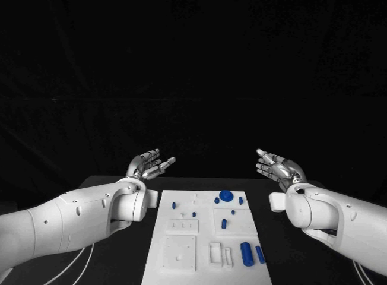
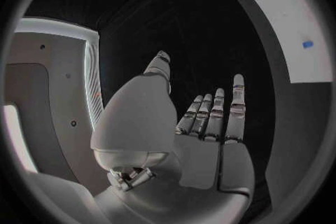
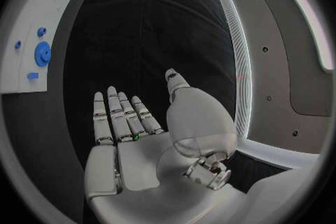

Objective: Assemble the parts on the task board

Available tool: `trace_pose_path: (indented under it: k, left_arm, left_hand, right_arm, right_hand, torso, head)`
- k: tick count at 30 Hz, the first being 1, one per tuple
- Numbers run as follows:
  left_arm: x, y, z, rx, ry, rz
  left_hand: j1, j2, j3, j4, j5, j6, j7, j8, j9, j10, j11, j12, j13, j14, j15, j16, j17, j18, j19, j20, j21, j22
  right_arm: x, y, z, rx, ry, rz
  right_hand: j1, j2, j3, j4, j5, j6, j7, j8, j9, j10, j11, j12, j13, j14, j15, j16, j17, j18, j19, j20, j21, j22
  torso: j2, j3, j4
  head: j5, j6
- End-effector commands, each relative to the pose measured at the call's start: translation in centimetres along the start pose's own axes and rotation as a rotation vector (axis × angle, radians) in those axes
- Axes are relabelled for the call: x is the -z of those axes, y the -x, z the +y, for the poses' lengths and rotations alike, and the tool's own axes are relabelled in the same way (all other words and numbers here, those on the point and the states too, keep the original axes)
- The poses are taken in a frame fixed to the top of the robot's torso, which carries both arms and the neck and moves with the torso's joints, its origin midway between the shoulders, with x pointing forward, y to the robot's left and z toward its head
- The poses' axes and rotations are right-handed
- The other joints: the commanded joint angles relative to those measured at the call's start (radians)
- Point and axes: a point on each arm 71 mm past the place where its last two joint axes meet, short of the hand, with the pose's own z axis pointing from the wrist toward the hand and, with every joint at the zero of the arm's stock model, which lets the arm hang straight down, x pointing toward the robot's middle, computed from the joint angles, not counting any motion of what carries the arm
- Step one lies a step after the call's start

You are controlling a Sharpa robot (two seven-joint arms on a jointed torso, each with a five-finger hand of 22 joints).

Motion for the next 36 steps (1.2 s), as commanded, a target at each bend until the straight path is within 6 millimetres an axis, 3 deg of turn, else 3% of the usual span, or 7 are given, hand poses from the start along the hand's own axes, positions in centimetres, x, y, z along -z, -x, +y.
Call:
trace_pose_path:
  k: [1, 10, 12, 20, 23, 26, 36]
  left_arm:
    - [-1.1, 0.1, -0.3, 0.000, 0.049, 0.058]
    - [-1.8, 0.6, -0.6, -0.018, 0.051, 0.052]
    - [-1.7, 0.8, -0.5, -0.009, 0.059, 0.061]
    - [-1.4, 0.9, -0.6, 0.006, 0.051, 0.100]
    - [-1.1, 1.0, -0.7, 0.015, 0.040, 0.122]
    - [-0.7, 1.1, -1.0, 0.019, 0.025, 0.146]
    - [0.8, 0.5, -2.7, 0.027, -0.015, 0.234]
  left_hand:
    - [0.055, -0.008, 0.000, 0.016, 0.011, 0.021, 0.003, 0.008, 0.002, 0.024, 0.003, 0.008, 0.002, 0.027, 0.005, 0.007, 0.002, 0.023, 0.033, 0.010, 0.007, 0.003]
    - [0.056, -0.007, -0.001, 0.016, 0.010, 0.021, 0.004, 0.008, 0.002, 0.025, 0.004, 0.008, 0.002, 0.028, 0.005, 0.007, 0.002, 0.023, 0.033, 0.010, 0.007, 0.003]
    - [0.056, -0.007, -0.001, 0.016, 0.010, 0.021, 0.004, 0.008, 0.002, 0.025, 0.004, 0.008, 0.002, 0.028, 0.005, 0.007, 0.002, 0.023, 0.033, 0.010, 0.007, 0.003]
    - [0.024, 0.068, 0.018, -0.099, 0.023, 0.114, 0.044, 0.012, 0.006, 0.156, 0.038, 0.012, 0.007, 0.184, 0.024, 0.013, 0.008, 0.033, 0.074, 0.005, 0.014, 0.007]
    - [0.017, 0.155, -0.006, -0.230, 0.038, 0.356, 0.072, 0.023, 0.017, 0.486, 0.063, 0.021, 0.023, 0.464, 0.042, 0.049, 0.016, -0.037, 0.192, -0.100, 0.069, 0.025]
    - [0.046, 0.188, -0.004, -0.277, 0.044, 0.513, 0.061, 0.043, 0.026, 0.571, 0.046, 0.035, 0.020, 0.540, 0.007, 0.072, 0.024, -0.066, 0.246, -0.149, 0.106, 0.039]
    - [0.067, 0.205, 0.020, -0.338, 0.044, 0.586, 0.040, 0.036, 0.026, 0.708, 0.003, 0.028, 0.020, 0.637, -0.046, 0.127, 0.023, -0.115, 0.274, -0.227, 0.216, 0.111]
  right_arm:
    - [-0.8, -0.3, -0.3, 0.018, -0.105, 0.193]
    - [-1.9, 0.9, 0.0, 0.035, -0.146, 0.228]
    - [-2.2, 1.3, 0.1, 0.186, -0.069, 0.222]
    - [-2.6, 0.8, 0.6, 0.510, 0.072, 0.253]
    - [-2.7, 0.1, 0.7, 0.649, 0.129, 0.289]
    - [-2.7, -0.7, 0.7, 0.770, 0.173, 0.335]
    - [-3.1, -3.2, 0.9, 1.136, 0.280, 0.441]
  right_hand:
    - [0.083, -0.005, 0.011, -0.079, 0.006, 0.037, 0.019, 0.008, 0.003, 0.035, 0.005, 0.008, 0.003, 0.038, 0.006, 0.007, 0.003, 0.020, 0.033, 0.006, 0.009, 0.004]
    - [0.141, -0.014, 0.016, -0.166, -0.003, 0.081, 0.021, 0.010, 0.005, 0.084, 0.007, 0.010, 0.005, 0.119, 0.010, 0.010, 0.006, 0.004, 0.114, -0.015, 0.020, 0.009]
    - [0.157, -0.017, 0.025, -0.189, 0.000, 0.121, 0.023, 0.012, 0.007, 0.125, 0.010, 0.012, 0.006, 0.164, 0.018, 0.011, 0.008, -0.001, 0.173, -0.025, 0.028, 0.012]
    - [0.177, -0.023, 0.136, -0.293, 0.024, 0.448, 0.000, 0.027, 0.021, 0.458, -0.038, 0.024, 0.018, 0.495, -0.065, 0.034, 0.025, 0.004, 0.472, -0.101, 0.104, 0.030]
    - [0.172, -0.027, 0.192, -0.329, 0.030, 0.537, -0.008, 0.031, 0.025, 0.513, -0.065, 0.024, 0.018, 0.661, -0.129, 0.070, 0.052, 0.015, 0.626, -0.165, 0.172, 0.048]
    - [0.178, -0.040, 0.212, -0.336, 0.025, 0.570, -0.015, 0.034, 0.026, 0.559, -0.086, 0.026, 0.019, 0.784, -0.171, 0.114, 0.088, 0.025, 0.741, -0.210, 0.236, 0.074]
    - [0.123, -0.113, 0.361, -0.330, 0.026, 0.614, -0.037, 0.028, 0.024, 0.604, -0.112, 0.024, 0.018, 0.802, -0.210, 0.653, 0.556, 0.046, 0.899, -0.281, 0.528, 0.276]
  torso:
    - [0.000, 0.0004, -0.0002]
    - [0.000, 0.0004, -0.0002]
    - [-0.001, -0.0007, 0.0007]
    - [0.002, -0.0011, 0.0020]
    - [0.007, -0.0023, 0.0031]
    - [0.017, -0.0054, 0.0064]
    - [0.061, -0.0180, 0.0312]
  head:
    - [0.000, 0.000]
    - [0.000, 0.000]
    - [0.008, -0.024]
    - [0.010, -0.035]
    - [0.014, -0.044]
    - [0.016, -0.049]
    - [-0.003, -0.077]
